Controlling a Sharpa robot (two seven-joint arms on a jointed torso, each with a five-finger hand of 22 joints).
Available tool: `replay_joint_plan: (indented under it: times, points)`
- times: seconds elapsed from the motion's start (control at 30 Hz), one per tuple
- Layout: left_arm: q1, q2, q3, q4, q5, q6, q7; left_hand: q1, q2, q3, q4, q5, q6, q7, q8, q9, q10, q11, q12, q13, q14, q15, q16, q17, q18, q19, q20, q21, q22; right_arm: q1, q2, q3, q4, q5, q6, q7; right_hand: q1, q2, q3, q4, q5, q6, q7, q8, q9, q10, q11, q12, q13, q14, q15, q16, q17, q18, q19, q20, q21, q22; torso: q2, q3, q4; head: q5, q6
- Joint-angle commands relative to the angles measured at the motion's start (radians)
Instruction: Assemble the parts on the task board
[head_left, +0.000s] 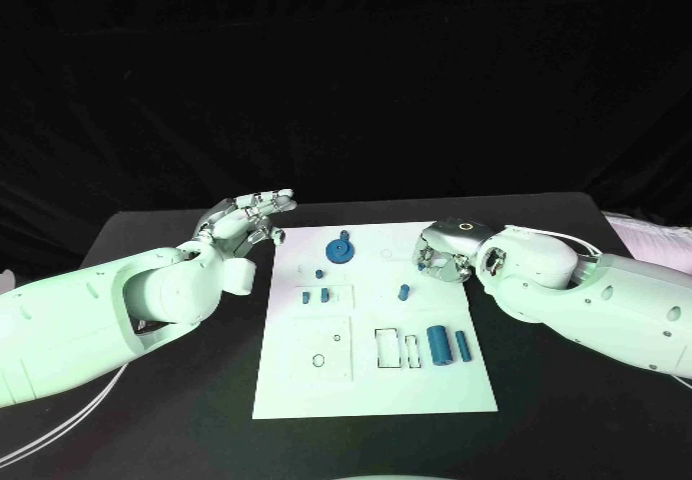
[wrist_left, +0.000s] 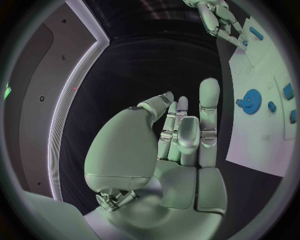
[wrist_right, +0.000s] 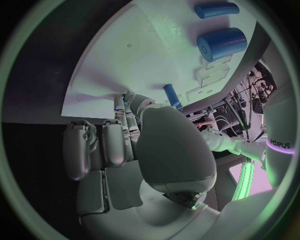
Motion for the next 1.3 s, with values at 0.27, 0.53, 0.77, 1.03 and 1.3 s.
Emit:
replay_joint_plan:
  times: [0.27,0.53,0.77,1.03,1.3]
  points:
    - [0.001,-0.001,0.000,0.004,0.009,0.012,0.012,-0.001,0.005,-0.003,-0.003,-0.002,-0.004,0.002,-0.004,-0.002,-0.008,0.003,0.006,-0.002,-0.007,-0.002,-0.006,-0.001,0.015,-0.006,0.000,-0.006,-0.002,-0.008,0.014,-0.006,0.000,-0.069,0.133,-0.027,0.002,0.031,0.026,-0.022,-0.009,0.050,-0.007,0.018,0.012,0.053,-0.011,0.010,0.002,0.054,-0.013,0.009,0.014,0.014,0.003,-0.007,0.003,0.014,0.000,0.0006,-0.0004,-0.004,-0.005]
    - [0.001,-0.004,0.000,0.006,0.009,0.001,0.008,0.003,0.006,-0.001,-0.007,-0.001,-0.005,0.003,-0.005,-0.002,-0.009,0.003,0.008,-0.002,-0.009,-0.002,-0.006,-0.004,0.016,-0.007,0.001,-0.009,-0.004,-0.011,0.022,-0.008,0.004,-0.089,0.125,-0.040,-0.015,0.022,0.022,-0.026,-0.009,0.051,-0.007,0.013,0.012,0.054,-0.010,0.000,-0.001,0.054,-0.015,0.011,0.015,0.013,0.004,-0.009,0.004,0.016,0.000,0.0004,-0.0002,-0.005,-0.007]
    - [0.001,-0.004,0.000,0.003,0.001,-0.006,0.004,0.010,0.006,0.001,-0.015,-0.001,-0.013,0.007,-0.009,-0.003,-0.020,0.007,0.009,-0.003,-0.013,0.000,-0.010,-0.015,0.018,-0.012,0.002,-0.022,-0.014,-0.014,0.019,-0.009,0.010,-0.092,0.077,-0.042,-0.019,0.029,0.029,-0.027,-0.008,0.051,-0.007,0.010,0.013,0.052,-0.010,-0.005,-0.004,0.054,-0.016,0.012,0.017,0.012,0.006,-0.010,0.006,0.019,-0.001,0.0008,0.0004,-0.005,-0.007]
    - [0.001,-0.003,0.000,-0.002,-0.002,-0.009,0.004,0.011,0.007,0.001,-0.017,-0.001,-0.017,0.009,-0.010,-0.003,-0.025,0.009,0.010,-0.004,-0.015,0.002,-0.011,-0.018,0.018,-0.014,0.003,-0.027,-0.018,-0.014,0.013,-0.008,0.021,-0.092,0.010,-0.039,-0.018,0.037,0.039,-0.032,-0.009,0.053,-0.004,0.008,0.014,0.055,-0.009,-0.008,-0.005,0.056,-0.018,0.017,0.023,0.011,0.011,-0.011,0.011,0.027,-0.001,0.0007,0.0004,-0.004,-0.007]
    - [0.001,-0.005,0.000,-0.003,-0.002,-0.007,0.002,0.011,0.007,0.002,-0.018,-0.001,-0.018,0.010,-0.011,-0.003,-0.027,0.009,0.010,-0.004,-0.016,0.002,-0.012,-0.021,0.018,-0.015,0.003,-0.029,-0.020,-0.014,0.006,-0.007,0.030,-0.083,-0.058,-0.030,-0.021,0.036,0.041,-0.033,-0.009,0.055,-0.002,0.008,0.014,0.058,-0.007,-0.008,-0.005,0.057,-0.017,0.021,0.028,0.009,0.015,-0.011,0.016,0.035,-0.001,0.0009,-0.0009,-0.003,-0.004]
